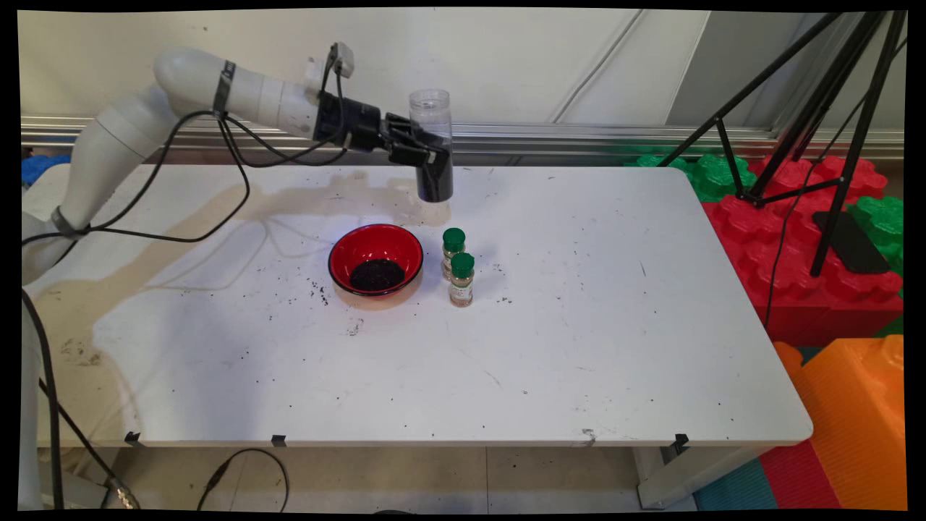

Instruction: Place the picked object on the table

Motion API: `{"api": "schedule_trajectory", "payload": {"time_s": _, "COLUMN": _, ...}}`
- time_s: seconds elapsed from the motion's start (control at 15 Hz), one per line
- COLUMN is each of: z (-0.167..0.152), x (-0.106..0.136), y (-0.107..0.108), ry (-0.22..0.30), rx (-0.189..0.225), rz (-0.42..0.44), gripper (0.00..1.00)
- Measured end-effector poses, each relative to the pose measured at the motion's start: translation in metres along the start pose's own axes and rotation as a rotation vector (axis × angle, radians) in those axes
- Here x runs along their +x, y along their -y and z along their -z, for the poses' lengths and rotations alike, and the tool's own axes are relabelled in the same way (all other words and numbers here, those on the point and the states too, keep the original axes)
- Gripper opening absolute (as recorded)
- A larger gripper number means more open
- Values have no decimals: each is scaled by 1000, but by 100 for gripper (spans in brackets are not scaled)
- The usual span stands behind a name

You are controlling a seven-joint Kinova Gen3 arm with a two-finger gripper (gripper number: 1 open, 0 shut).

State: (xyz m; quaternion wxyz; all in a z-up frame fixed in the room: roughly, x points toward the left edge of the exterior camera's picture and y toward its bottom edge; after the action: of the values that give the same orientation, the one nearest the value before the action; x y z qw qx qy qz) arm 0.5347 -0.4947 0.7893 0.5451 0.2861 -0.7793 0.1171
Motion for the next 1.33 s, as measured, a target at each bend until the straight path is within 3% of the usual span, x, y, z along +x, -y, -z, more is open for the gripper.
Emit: {"api": "schedule_trajectory", "payload": {"time_s": 1.33, "z": -37, "x": -41, "y": 10, "ry": 54, "rx": 2, "rz": 4, "gripper": 0}}
